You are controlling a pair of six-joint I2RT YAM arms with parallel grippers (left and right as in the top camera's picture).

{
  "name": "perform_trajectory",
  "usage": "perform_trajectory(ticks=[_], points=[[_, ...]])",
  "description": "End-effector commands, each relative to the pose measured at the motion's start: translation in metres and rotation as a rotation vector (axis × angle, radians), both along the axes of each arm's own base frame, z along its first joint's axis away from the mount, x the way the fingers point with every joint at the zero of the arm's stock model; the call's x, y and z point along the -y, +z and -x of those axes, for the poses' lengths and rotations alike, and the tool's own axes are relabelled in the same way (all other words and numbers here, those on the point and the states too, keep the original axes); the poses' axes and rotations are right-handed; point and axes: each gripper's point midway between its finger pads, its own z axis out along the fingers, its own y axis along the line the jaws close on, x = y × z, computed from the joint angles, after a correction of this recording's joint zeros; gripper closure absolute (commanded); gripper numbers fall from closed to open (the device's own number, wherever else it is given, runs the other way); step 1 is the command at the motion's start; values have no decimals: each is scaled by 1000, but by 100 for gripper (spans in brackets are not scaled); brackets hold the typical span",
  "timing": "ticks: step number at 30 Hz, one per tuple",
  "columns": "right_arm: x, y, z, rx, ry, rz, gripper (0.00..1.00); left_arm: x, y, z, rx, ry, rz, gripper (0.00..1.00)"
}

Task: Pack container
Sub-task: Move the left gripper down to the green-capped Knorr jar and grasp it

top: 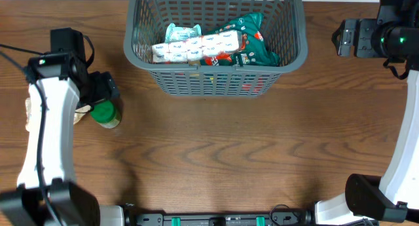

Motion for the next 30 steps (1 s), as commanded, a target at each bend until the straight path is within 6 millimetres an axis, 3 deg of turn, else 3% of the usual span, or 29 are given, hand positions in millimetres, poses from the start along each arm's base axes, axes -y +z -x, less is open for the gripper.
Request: perform_trajectory(ticks=[1,11,22,30], points=[[1,-4,-1,-14,6,-2,1,1,-22,-4,-56,-10,33,2],[1,-5,0,-20,6,-2,1,0,-72,-13,-171,-8,57,2],[1,-7,3,-35,6,-3,1,4,-96,-23,-180,-1,104,1],[1,-7,3,-35,6,-3,1,2,-117,-13,-195,10,108,1]])
